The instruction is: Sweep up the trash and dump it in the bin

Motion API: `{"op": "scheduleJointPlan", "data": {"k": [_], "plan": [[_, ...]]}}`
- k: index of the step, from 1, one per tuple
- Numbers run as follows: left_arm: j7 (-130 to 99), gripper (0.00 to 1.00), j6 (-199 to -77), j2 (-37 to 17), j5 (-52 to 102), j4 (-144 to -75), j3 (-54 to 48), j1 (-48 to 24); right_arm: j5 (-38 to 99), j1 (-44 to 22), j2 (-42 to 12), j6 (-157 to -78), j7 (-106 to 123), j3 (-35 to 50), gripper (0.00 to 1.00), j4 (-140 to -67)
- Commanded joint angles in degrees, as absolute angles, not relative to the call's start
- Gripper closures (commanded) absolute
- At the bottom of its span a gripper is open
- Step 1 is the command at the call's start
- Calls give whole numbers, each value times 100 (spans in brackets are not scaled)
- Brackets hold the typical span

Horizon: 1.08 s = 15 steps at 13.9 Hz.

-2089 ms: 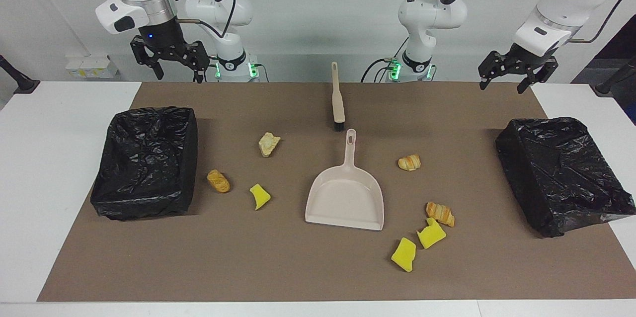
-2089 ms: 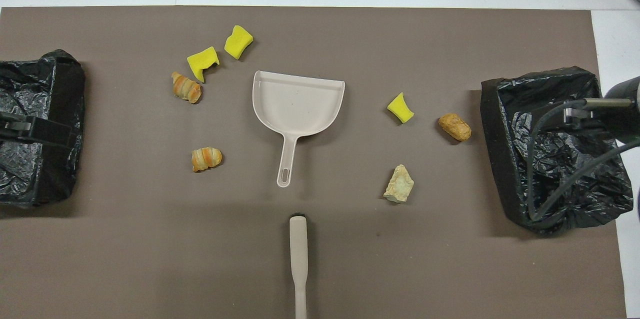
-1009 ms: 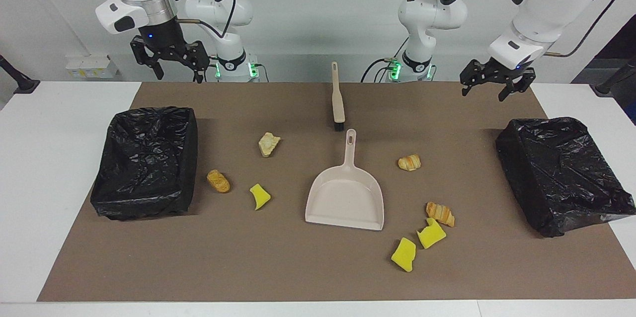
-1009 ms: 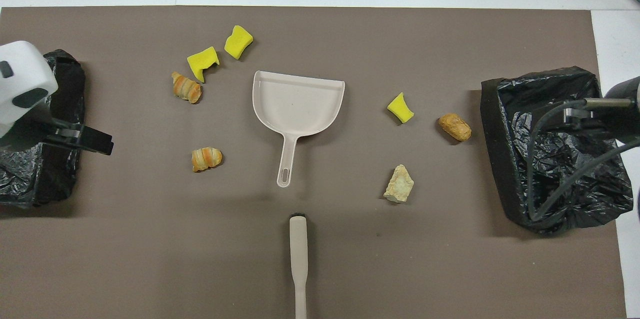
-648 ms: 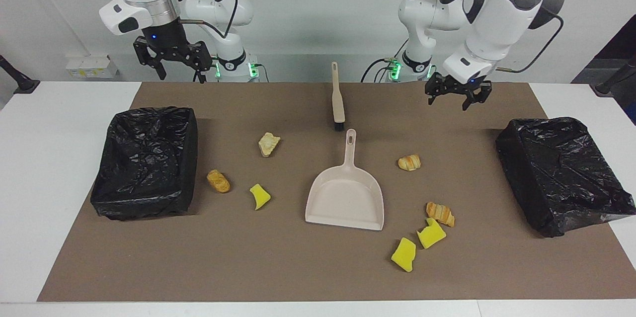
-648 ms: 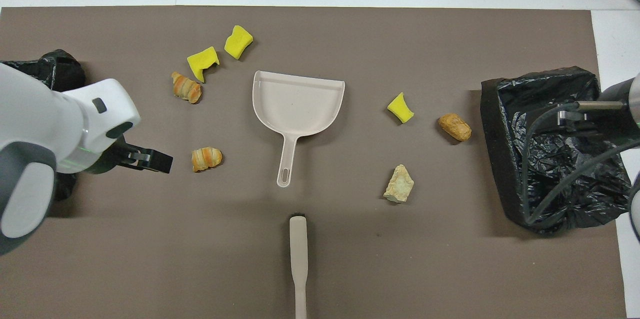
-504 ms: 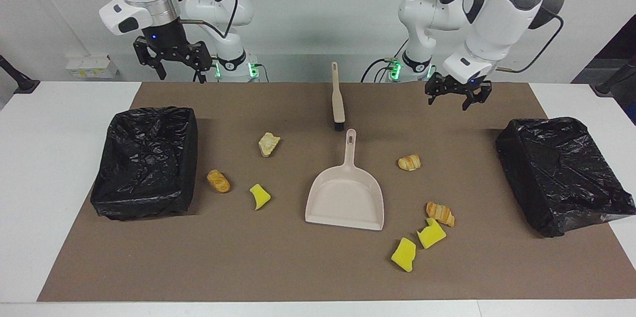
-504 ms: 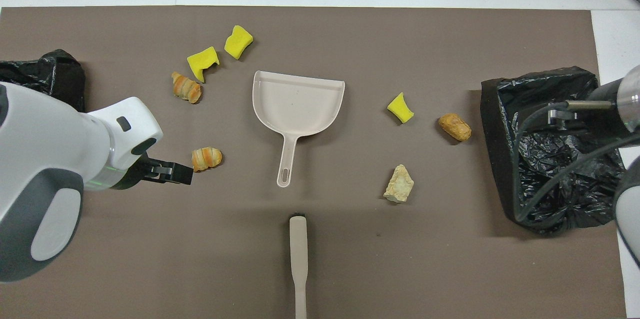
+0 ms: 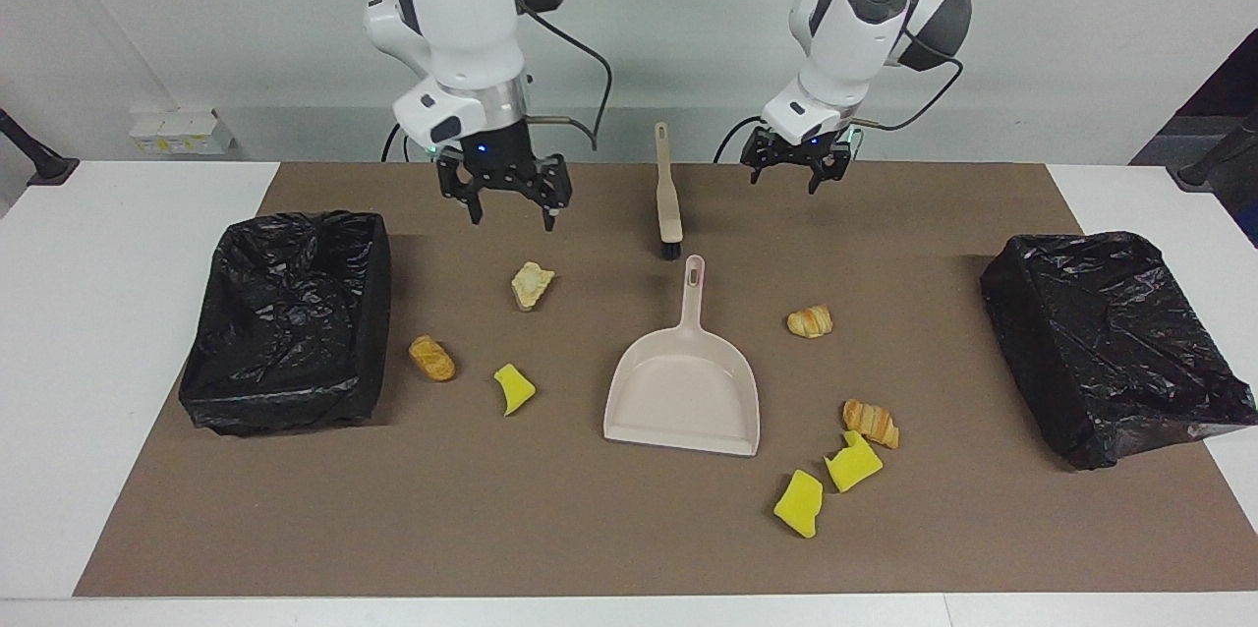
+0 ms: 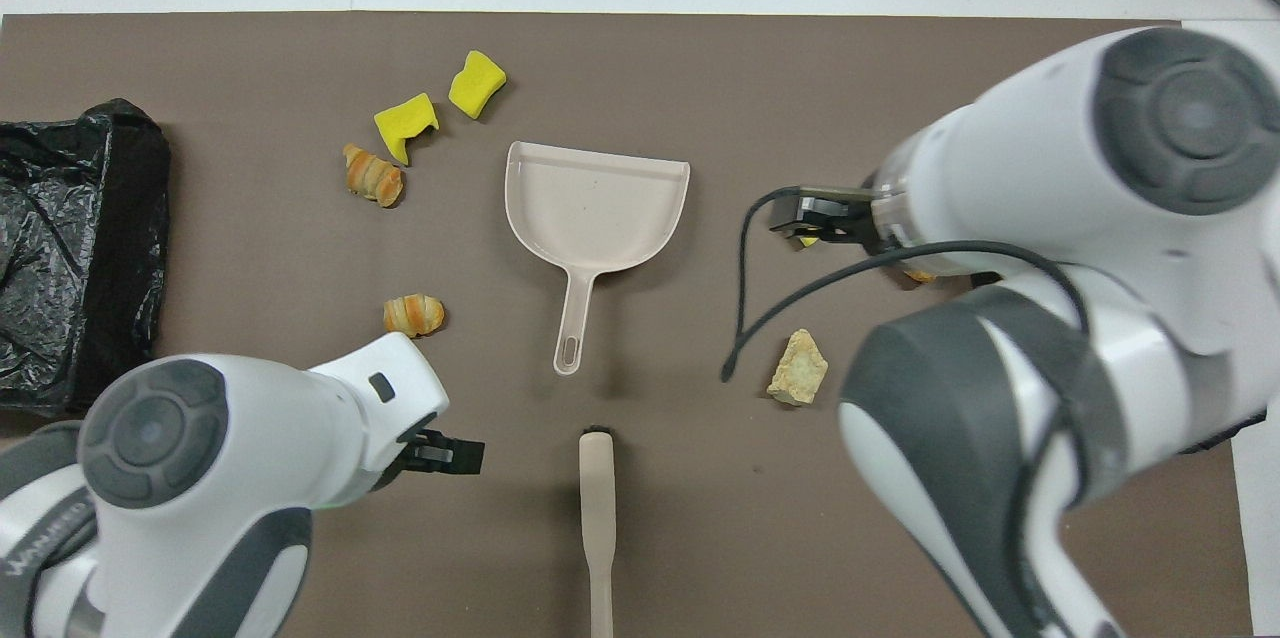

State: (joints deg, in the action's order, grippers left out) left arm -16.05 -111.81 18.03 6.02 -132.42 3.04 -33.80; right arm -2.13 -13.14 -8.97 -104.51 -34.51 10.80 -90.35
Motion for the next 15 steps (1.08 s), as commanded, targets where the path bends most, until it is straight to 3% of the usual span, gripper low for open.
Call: {"op": "scheduleJointPlan", "data": {"k": [1,6,11,15], "plan": [[-2335,0,-11723,2144,642,-13885,404,-4111,-473,-1878,-1956,-10818,-4128,1037,0,-8343],[-3548,0,-13296,2065,633,-14958,151,-5439,-764,-2679,-3373,-10968,-5104,1011,0,-7129],[-4534,0,-13771,1925,633,-15284,-342,-6063,-861,-3058,-3770,-11276,-5344,1046,0,-7251],[-4693,0,-13913,1811,633,-15284,-360,-6100,-861,-3173,-3779,-11865,-5335,1055,0,-7699]]}}
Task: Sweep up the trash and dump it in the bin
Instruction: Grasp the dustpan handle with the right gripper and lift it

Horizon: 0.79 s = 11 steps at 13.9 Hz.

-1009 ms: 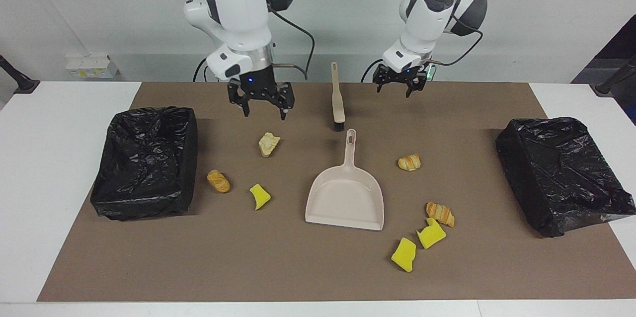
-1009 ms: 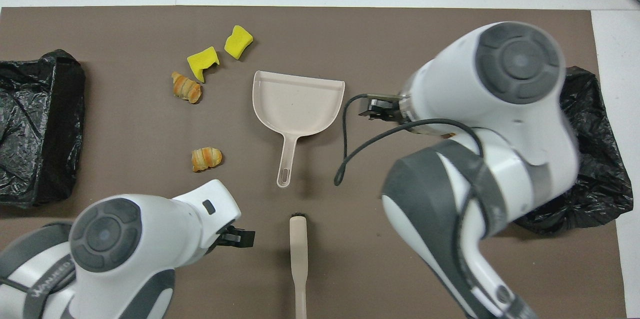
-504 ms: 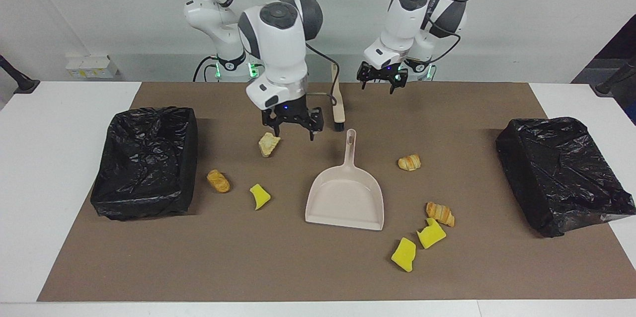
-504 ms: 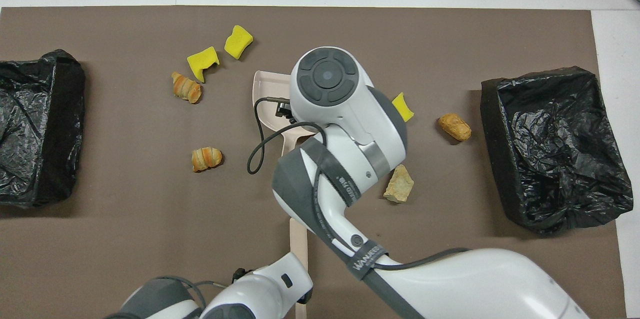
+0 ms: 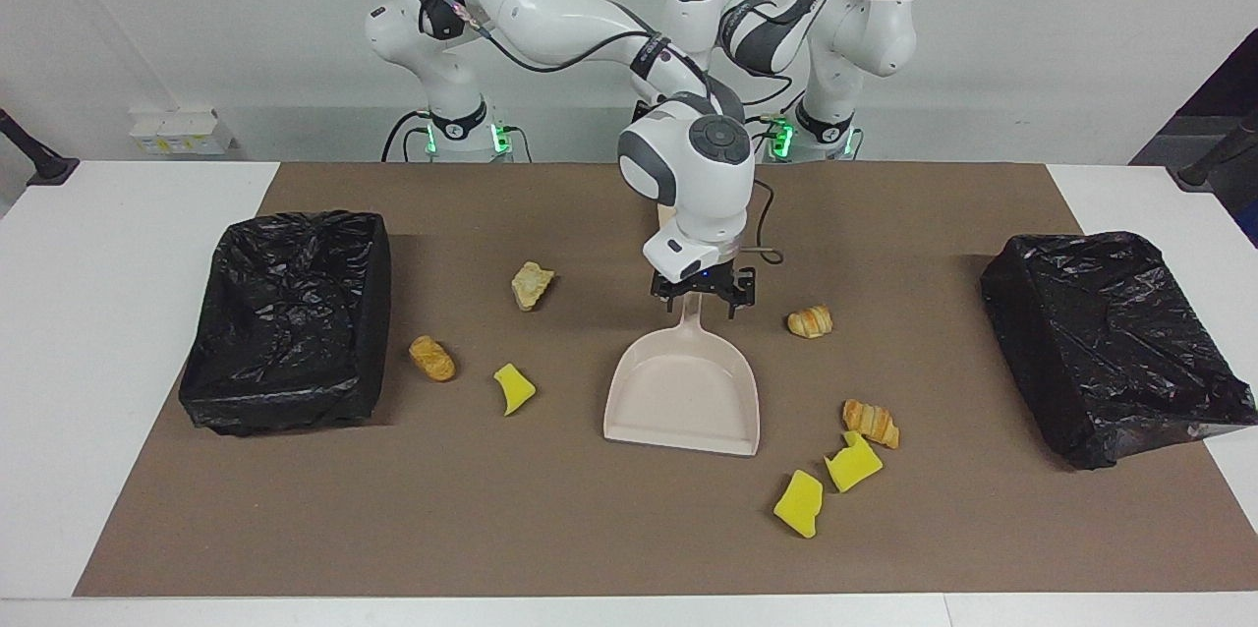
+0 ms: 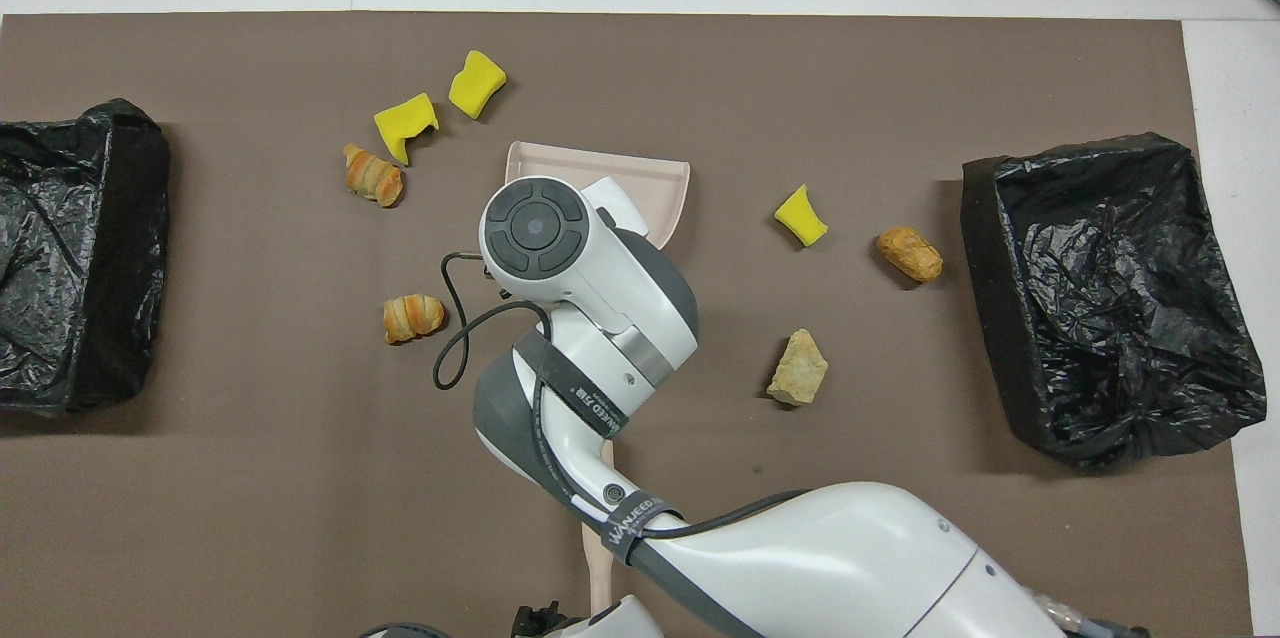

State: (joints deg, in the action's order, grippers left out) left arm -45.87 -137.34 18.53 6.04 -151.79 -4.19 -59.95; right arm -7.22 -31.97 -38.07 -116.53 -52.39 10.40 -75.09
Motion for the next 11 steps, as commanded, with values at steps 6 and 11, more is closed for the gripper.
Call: {"op": "scheduleJointPlan", "data": {"k": [6,11], "plan": [[-4799,26,-14142,1626,633,-15275,-395,-6100,-853,-3164,-3586,-11795,-5457,1055,0,-8095],[-5221,100,-13966,1635,633,-15232,-404,-6100,-835,-3067,-3604,-11848,-5520,1055,69,-8068]]}}
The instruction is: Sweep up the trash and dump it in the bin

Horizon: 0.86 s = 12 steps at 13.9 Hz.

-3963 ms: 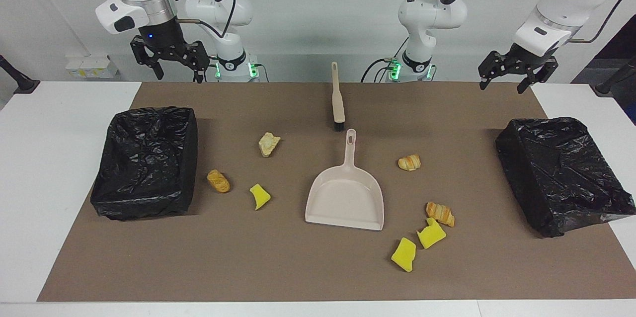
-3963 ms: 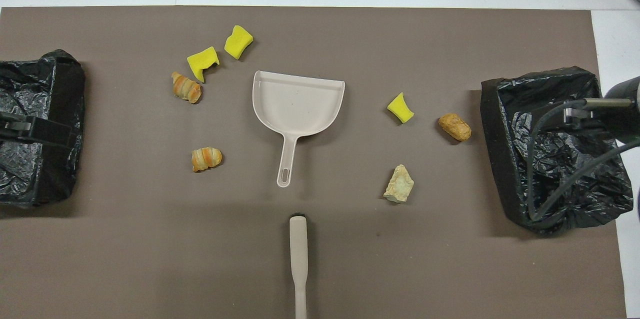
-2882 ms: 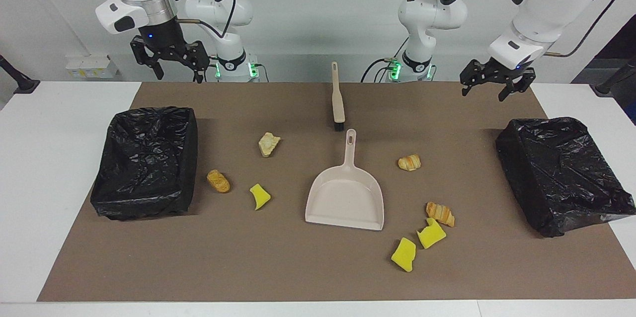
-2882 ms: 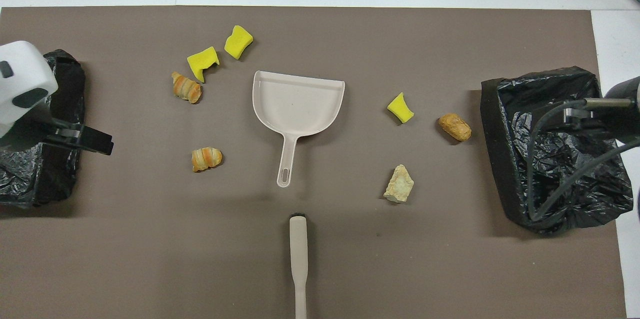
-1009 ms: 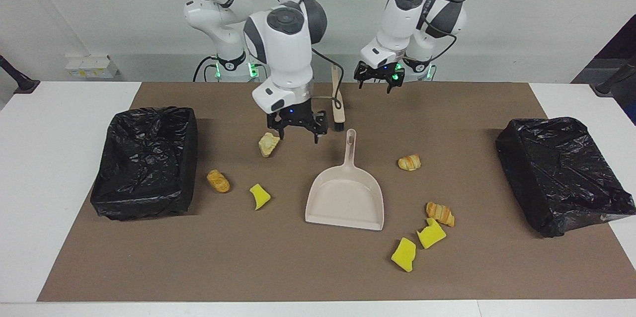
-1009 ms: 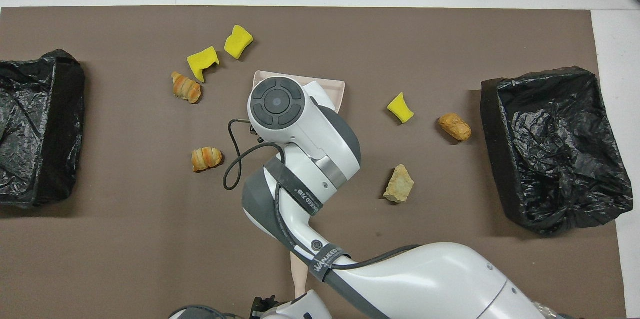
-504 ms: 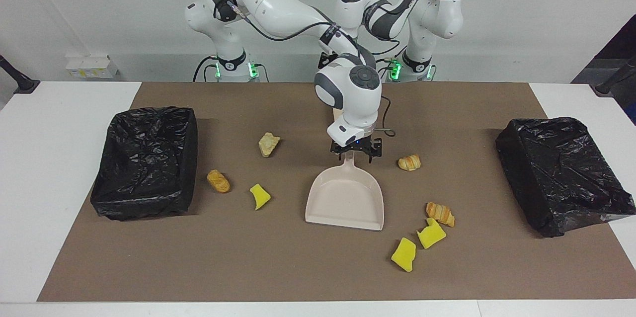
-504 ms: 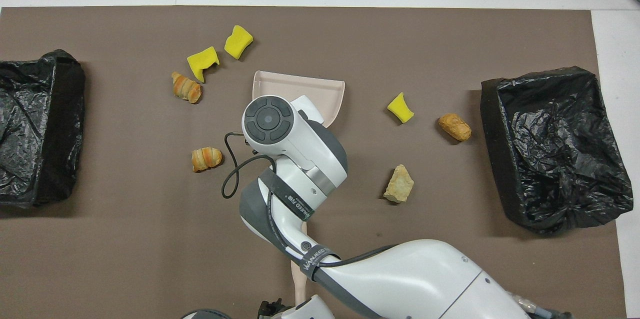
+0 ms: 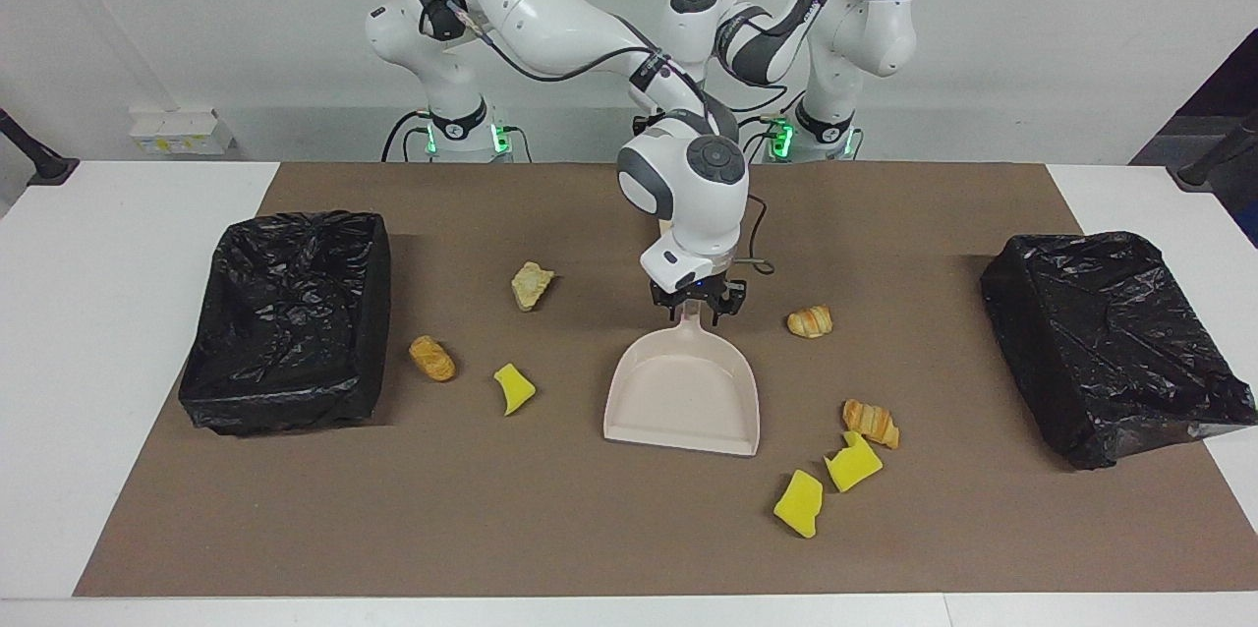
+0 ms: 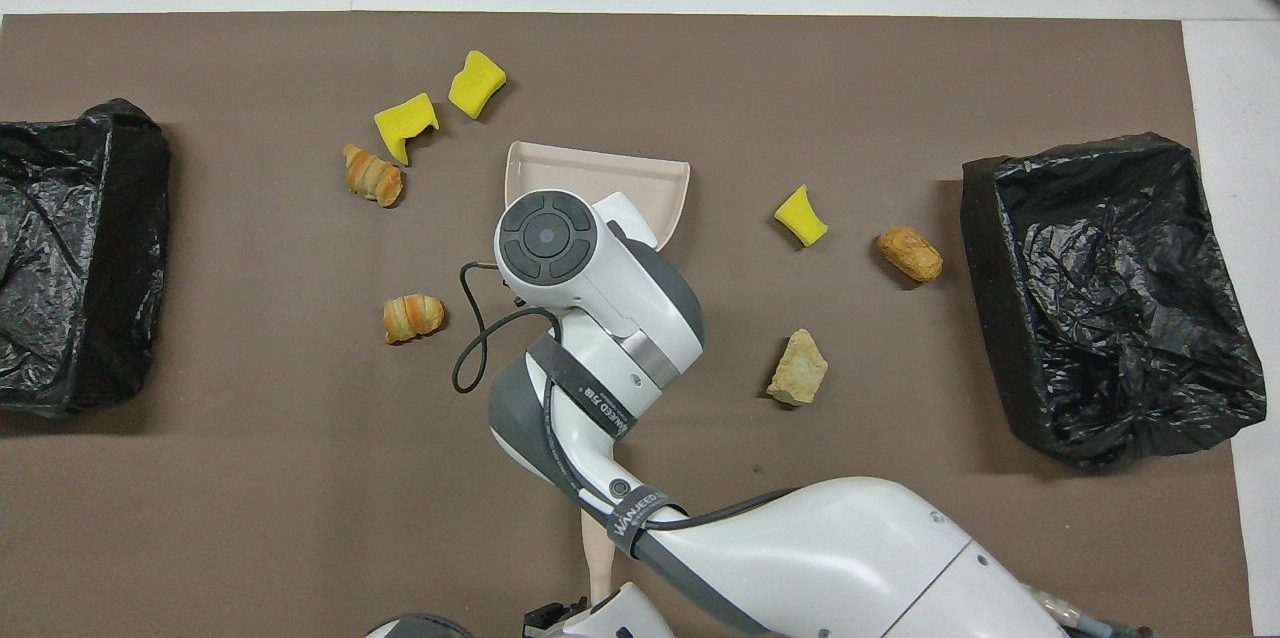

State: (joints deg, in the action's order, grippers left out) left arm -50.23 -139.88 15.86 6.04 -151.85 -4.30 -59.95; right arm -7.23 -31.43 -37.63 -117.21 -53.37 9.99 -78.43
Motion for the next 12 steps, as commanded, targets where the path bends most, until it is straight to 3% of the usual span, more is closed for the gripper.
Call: {"op": "scheduleJointPlan", "data": {"k": [1,2,6,8,12], "plan": [[-5229,100,-13914,1652,633,-15223,-404,-6091,-757,-3006,-3577,-11839,-5502,1037,91,-8025],[-5229,100,-13756,1705,633,-15170,-404,-6065,-773,-2875,-3516,-11848,-5467,1046,100,-8016],[-5212,100,-12800,2125,537,-15100,-369,-5785,-844,-2682,-3297,-11821,-4497,1055,100,-8024],[-5116,100,-12290,2381,239,-15021,-369,-5294,-826,-2488,-3226,-11778,-3215,1055,100,-8016],[-3126,100,-11689,2172,184,-14293,-387,-3441,-870,-1962,-3243,-11646,-1,1046,100,-8016]]}}
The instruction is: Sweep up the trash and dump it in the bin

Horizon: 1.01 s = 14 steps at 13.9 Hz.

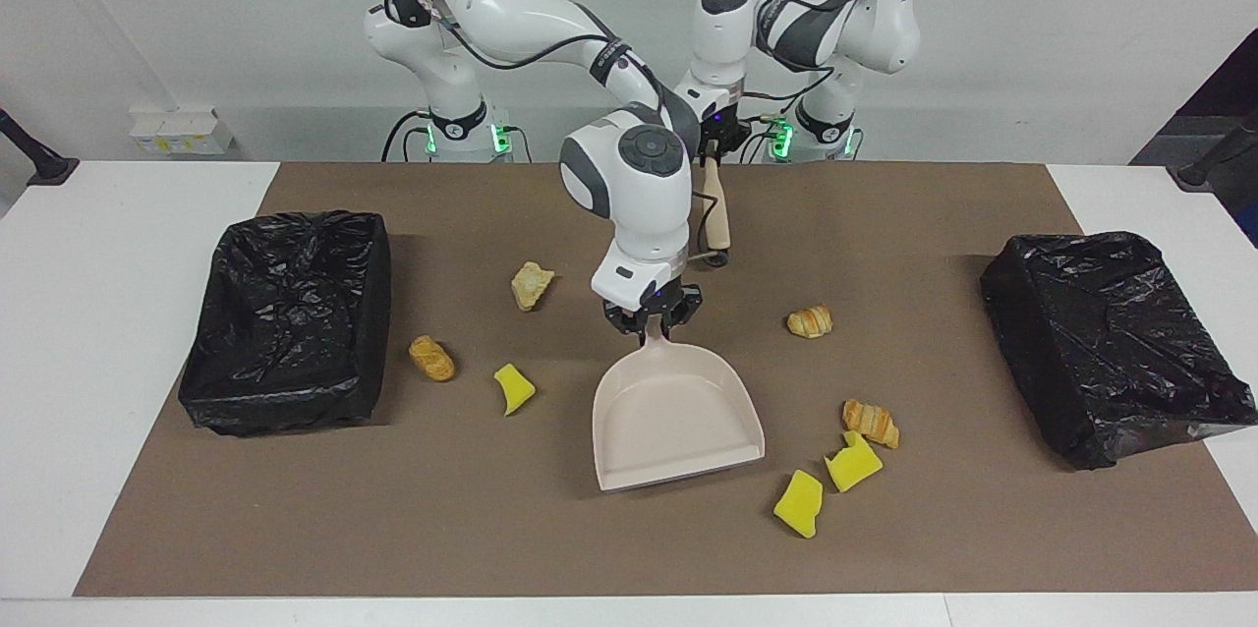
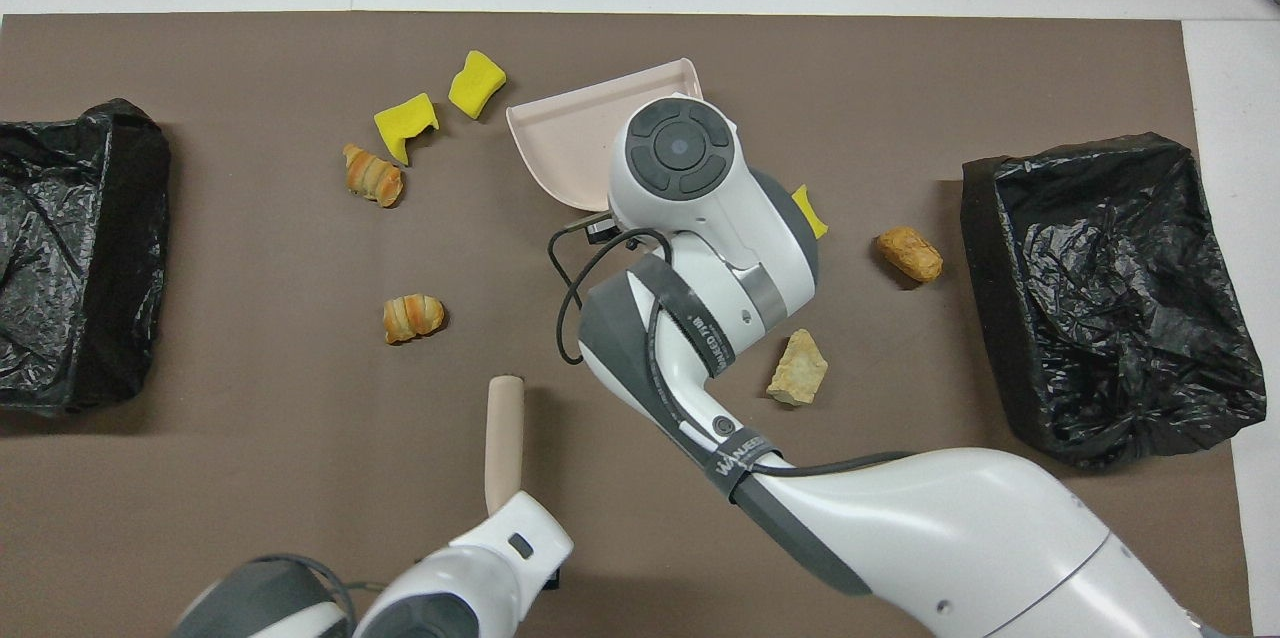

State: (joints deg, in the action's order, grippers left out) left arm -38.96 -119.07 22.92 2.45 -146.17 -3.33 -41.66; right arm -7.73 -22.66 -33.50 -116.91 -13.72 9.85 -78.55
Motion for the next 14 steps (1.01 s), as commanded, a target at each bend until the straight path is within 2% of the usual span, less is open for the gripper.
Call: {"op": "scheduleJointPlan", "data": {"k": [1,4,6,7,11,14], "plan": [[-2668,100,-11724,1910,176,-14030,-387,-3115,-896,-1838,-3269,-11611,740,1046,100,-8007],[-1856,100,-11742,1005,63,-13046,-378,-2217,-1186,-1767,-3340,-11514,1834,1046,100,-7928],[-1496,100,-11707,486,-149,-12413,-360,-1778,-1292,-1723,-3584,-11216,2946,1046,100,-7474],[-1459,100,-11716,257,-149,-12175,-360,-1593,-1301,-1723,-3751,-11067,3527,1028,100,-7175],[-1109,100,-12207,-491,-413,-11682,-352,-811,-1485,-1766,-4182,-11031,4516,1055,100,-6717],[-450,100,-12129,-1386,-448,-10656,-352,-475,-1503,-1810,-4385,-11030,4919,1037,100,-6470]]}}
